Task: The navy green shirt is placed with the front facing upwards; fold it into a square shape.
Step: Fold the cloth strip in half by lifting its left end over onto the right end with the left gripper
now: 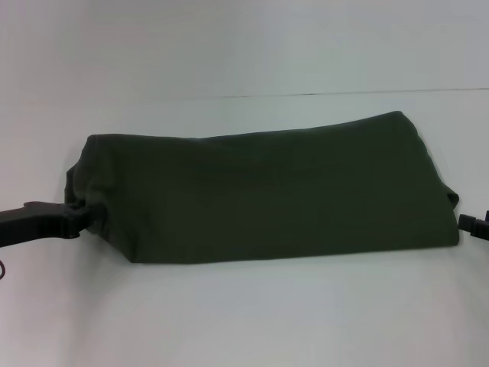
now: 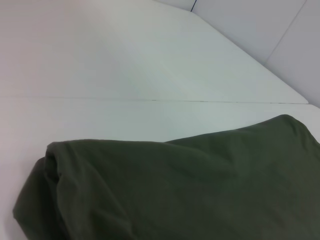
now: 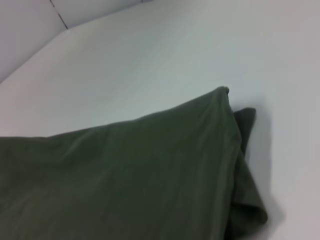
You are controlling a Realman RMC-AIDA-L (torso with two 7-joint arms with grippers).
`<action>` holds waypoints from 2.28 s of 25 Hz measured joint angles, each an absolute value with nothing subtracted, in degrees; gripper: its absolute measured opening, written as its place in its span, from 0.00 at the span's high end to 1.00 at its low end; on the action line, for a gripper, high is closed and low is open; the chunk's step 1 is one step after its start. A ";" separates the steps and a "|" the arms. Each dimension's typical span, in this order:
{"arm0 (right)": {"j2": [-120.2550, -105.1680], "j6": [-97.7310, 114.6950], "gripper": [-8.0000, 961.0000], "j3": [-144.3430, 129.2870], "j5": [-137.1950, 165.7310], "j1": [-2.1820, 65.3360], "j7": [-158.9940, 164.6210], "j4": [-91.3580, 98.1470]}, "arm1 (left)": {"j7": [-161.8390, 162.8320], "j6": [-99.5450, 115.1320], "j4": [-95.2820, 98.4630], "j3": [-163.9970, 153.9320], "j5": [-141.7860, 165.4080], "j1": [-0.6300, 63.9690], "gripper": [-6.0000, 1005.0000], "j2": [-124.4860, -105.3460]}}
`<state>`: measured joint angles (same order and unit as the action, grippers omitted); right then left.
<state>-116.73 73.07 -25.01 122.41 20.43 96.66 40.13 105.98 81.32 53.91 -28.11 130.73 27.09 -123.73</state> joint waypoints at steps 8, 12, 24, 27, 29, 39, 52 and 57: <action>-116.70 72.60 0.21 -25.16 127.01 22.24 97.88 40.19 | 105.55 81.04 53.77 -28.04 130.64 26.87 0.99 -123.83; -117.06 72.39 0.21 -25.14 129.42 24.12 98.17 40.25 | 105.51 81.03 53.63 -28.03 130.58 26.72 0.99 -123.90; -118.00 72.25 0.23 -25.26 132.48 26.46 99.33 40.14 | 105.47 80.62 53.40 -28.03 130.08 26.54 0.99 -123.93; -118.07 72.23 0.27 -25.62 133.09 26.55 100.08 40.15 | 105.46 80.59 53.35 -28.04 130.08 26.61 0.99 -123.93; -118.09 72.15 0.30 -26.16 133.23 26.52 100.26 40.17 | 105.46 80.59 53.35 -28.08 130.07 26.70 0.99 -123.93; -118.08 71.50 0.54 -28.27 133.24 26.47 100.01 40.17 | 105.46 80.59 53.35 -28.39 130.07 27.01 0.99 -123.84; -118.98 74.06 0.96 -28.09 132.91 25.12 97.41 42.99 | 101.52 83.75 53.47 -28.35 130.19 26.02 0.99 -123.48; -119.70 77.33 0.96 -27.83 132.67 23.26 94.63 44.40 | 98.20 87.24 54.90 -28.07 130.88 24.54 0.99 -123.45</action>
<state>-119.70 77.33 -27.83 132.67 23.26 94.63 44.40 98.20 87.24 54.90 -28.07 130.88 24.54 -123.45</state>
